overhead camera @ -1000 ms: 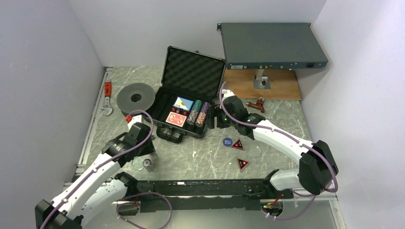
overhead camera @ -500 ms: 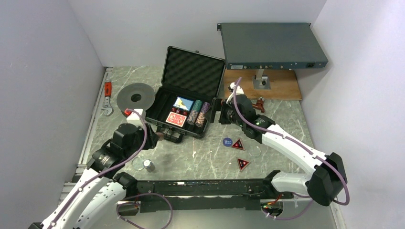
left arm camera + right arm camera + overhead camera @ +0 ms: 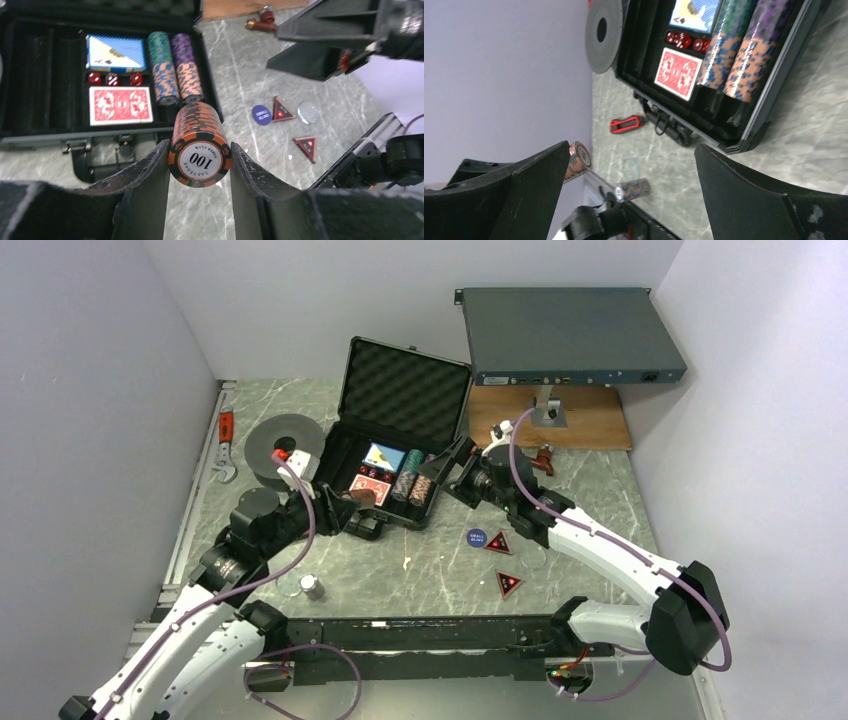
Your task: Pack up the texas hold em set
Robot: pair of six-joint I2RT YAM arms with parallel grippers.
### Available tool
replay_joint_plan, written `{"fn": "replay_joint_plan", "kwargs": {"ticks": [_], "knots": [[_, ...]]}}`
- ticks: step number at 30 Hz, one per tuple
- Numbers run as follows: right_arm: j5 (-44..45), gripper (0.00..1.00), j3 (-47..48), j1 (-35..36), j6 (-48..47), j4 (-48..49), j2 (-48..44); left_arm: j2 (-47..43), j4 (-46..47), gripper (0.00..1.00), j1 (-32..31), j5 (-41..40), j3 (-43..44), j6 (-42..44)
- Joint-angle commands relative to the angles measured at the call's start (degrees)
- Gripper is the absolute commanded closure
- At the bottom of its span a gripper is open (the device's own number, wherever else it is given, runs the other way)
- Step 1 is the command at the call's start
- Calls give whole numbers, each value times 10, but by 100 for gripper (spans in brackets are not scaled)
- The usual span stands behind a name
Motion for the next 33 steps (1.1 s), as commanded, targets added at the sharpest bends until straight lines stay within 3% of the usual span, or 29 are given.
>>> {"fn": "replay_joint_plan", "kwargs": {"ticks": [1, 15, 23, 26, 33], "knots": [[-45, 0, -24, 3, 121, 103, -7, 5, 177, 100, -2, 66, -4, -5], [-92, 0, -67, 3, 344, 257, 14, 64, 429, 100, -1, 130, -52, -28], [-141, 2, -60, 3, 391, 290, 58, 95, 544, 100, -7, 128, -79, -44], [-156, 9, -61, 4, 402, 317, 72, 107, 567, 100, -13, 123, -83, -45], [-172, 11, -65, 4, 430, 344, 82, 132, 599, 100, -24, 113, -88, -43]]}}
